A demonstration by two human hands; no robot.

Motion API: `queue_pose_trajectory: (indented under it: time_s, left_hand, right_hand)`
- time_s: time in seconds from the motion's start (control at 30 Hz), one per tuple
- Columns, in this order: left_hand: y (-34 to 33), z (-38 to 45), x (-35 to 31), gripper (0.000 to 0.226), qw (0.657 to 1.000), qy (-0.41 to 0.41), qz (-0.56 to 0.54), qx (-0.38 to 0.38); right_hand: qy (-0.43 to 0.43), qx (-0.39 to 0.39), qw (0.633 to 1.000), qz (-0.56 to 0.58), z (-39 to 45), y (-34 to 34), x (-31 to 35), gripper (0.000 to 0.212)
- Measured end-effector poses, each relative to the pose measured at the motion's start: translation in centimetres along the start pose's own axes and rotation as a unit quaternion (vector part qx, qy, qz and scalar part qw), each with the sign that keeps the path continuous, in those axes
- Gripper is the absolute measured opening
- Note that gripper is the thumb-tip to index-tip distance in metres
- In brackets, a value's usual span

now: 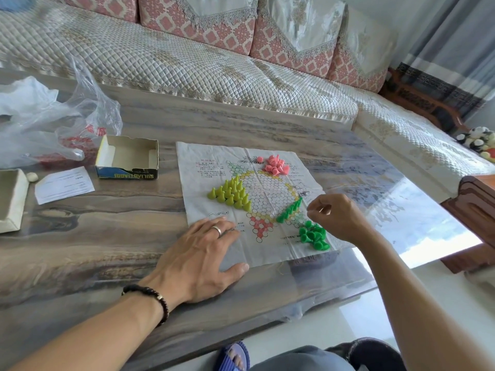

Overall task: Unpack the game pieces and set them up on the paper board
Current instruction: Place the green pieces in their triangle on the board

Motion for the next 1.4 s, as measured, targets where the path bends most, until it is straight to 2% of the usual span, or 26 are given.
queue_pose_trajectory:
  time_s: [0.17,0.57,0.67,0.83,0.9,1.13,1.23,1.4]
  left_hand:
    - [0.0,0.0,0.0,0.074,1.0,0.001,0.001,0.002]
    - [-0.1,0.0,0.1,0.072,1.0,0.003,-0.001,0.004]
    - [-0.1,0.1,0.1,0.072,1.0,0.003,0.0,0.007]
    - [0.0,0.0,0.0,0.071,1.0,0.003,0.0,0.007]
    - [0.0,0.1,0.1,0.071,1.0,0.005,-0.002,0.008]
    - [0.0,0.1,0.1,0.072,1.0,0.007,0.0,0.007]
    - [0.0,0.1,0.2,0.071,1.0,0.007,0.003,0.004]
    - [0.1,0.0,0.1,0.07,1.0,0.003,0.009,0.002]
  right_hand:
    - [0.029,0.05,0.998,-0.019,-1.7,-0.5,1.1,0.014]
    - [0.01,0.1,0.993,-0.066,-1.5,-1.2,1.9,0.024]
    - [0.018,0.086,0.994,-0.063,-1.6,-1.6,1.7,0.02]
    - [0.033,-0.01,0.998,-0.052,-1.4,-1.0,1.9,0.013]
    - [0.031,-0.021,0.998,-0.041,-0.9,-0.5,2.2,0.013]
    - [0.027,0.087,0.989,-0.113,0.6,-1.5,2.8,0.01]
    - [0.013,0.09,0.991,-0.1,0.9,-2.1,3.3,0.006]
    - [0.005,0.084,0.991,-0.101,1.0,-2.4,3.3,0.012]
Point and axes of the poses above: each hand's wrist, its own z-axis towards the middle knuckle, its own y-axis out of the back of the hand, x = y × z, the point moved 2 cm from there along z, towards the middle knuckle, and after that the axes turned 12 degrees about y, right-handed, at the moved point
